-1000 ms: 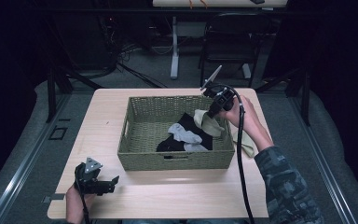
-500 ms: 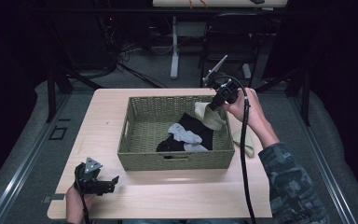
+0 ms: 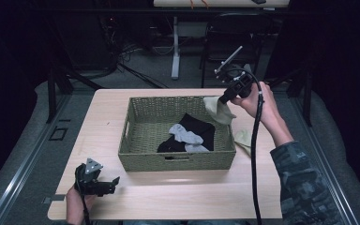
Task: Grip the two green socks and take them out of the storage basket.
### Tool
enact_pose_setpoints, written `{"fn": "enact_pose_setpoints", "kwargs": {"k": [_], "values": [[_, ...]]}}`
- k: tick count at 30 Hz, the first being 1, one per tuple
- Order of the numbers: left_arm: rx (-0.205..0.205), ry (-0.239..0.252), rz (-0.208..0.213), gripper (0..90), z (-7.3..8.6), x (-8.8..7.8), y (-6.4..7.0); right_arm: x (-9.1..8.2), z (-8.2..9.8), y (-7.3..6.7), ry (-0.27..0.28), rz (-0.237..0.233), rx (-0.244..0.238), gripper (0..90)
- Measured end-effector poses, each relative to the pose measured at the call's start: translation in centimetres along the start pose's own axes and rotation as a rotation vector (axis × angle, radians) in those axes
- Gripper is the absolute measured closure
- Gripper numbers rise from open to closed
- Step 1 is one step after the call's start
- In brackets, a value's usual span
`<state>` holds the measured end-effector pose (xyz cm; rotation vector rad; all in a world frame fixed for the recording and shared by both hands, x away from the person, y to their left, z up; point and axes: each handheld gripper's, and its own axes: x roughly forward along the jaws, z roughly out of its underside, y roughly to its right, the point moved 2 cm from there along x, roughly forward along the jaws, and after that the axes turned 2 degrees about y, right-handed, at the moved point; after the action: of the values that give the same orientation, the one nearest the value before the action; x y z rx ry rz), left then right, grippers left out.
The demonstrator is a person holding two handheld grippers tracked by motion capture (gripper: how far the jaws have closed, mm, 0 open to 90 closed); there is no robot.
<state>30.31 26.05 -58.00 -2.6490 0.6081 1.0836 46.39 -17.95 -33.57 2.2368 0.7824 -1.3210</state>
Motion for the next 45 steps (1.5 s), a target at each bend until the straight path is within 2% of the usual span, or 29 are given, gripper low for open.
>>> {"fn": "enact_pose_setpoints", "kwargs": {"k": [12,19,27,30,33,45], "values": [[0.000,-0.002,-0.001,0.0,0.0,0.0,0.0,-2.9,3.1,3.2,0.029,0.057,0.071,88.5],[0.001,-0.003,-0.003,0.1,0.0,0.0,0.0,-3.2,5.1,4.9,0.036,0.075,0.119,88.5],[0.001,-0.004,-0.003,0.0,0.0,0.0,0.0,-2.2,7.5,6.5,0.027,0.068,0.187,88.5],[0.000,-0.003,-0.003,0.1,0.0,0.0,0.0,-1.6,8.3,6.8,0.016,0.064,0.199,88.5],[0.000,-0.001,-0.003,0.0,0.0,-0.1,0.0,-0.9,9.2,7.1,0.020,0.045,0.230,88.5],[0.001,-0.001,-0.001,0.0,0.0,0.0,0.0,3.1,11.7,7.6,-0.034,0.017,0.267,88.6]]}}
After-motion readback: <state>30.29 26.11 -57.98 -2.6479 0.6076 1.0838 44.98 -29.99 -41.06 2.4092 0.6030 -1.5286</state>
